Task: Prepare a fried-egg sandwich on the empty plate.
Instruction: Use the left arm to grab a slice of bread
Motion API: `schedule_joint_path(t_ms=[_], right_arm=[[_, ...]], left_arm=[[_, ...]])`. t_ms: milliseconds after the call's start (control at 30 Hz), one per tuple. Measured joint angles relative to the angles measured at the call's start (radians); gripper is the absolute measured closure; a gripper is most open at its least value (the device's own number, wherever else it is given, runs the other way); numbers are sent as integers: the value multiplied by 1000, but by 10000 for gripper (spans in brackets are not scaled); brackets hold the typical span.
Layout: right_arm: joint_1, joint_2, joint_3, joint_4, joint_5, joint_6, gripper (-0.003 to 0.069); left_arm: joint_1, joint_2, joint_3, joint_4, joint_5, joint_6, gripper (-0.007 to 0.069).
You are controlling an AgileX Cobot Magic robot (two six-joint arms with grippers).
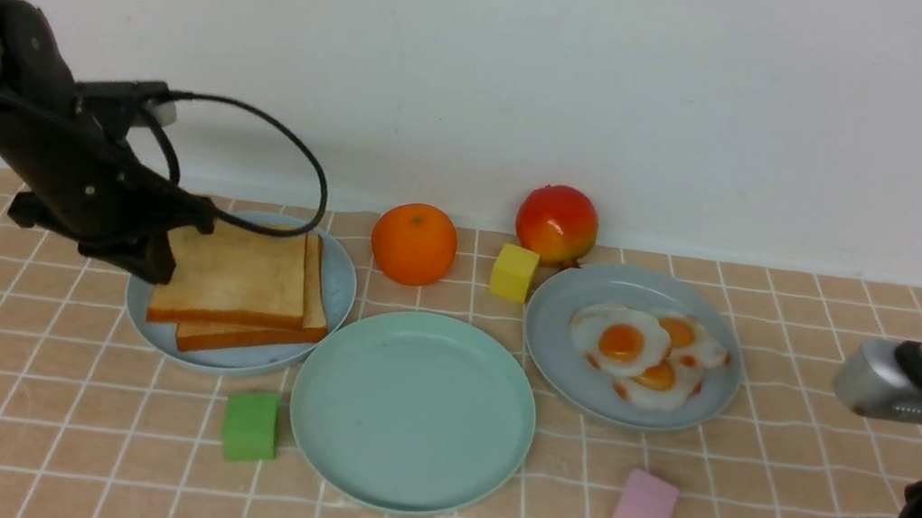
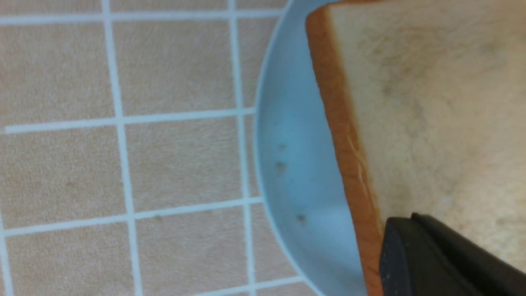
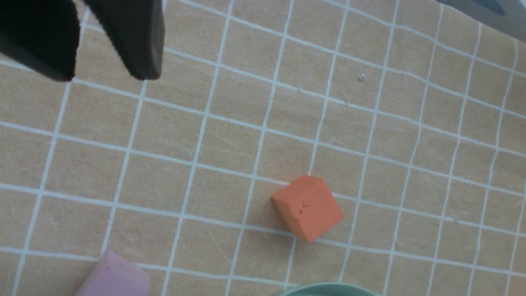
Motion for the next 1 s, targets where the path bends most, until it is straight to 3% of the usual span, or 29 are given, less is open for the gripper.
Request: schedule_joint_path(t_ms=[233, 567, 700, 1000], right_arm=[[0, 0, 0, 8, 8, -1, 419], [0, 0, 0, 13, 13, -2, 419], [0, 0, 0, 13, 13, -2, 419], [0, 0, 0, 23, 19, -2, 419]], left_arm=[[0, -5, 1, 9, -9, -117, 592], [0, -5, 2, 16, -18, -150, 315], [0, 7, 2, 16, -18, -150, 291], [0, 68, 2, 5, -31, -150, 319]])
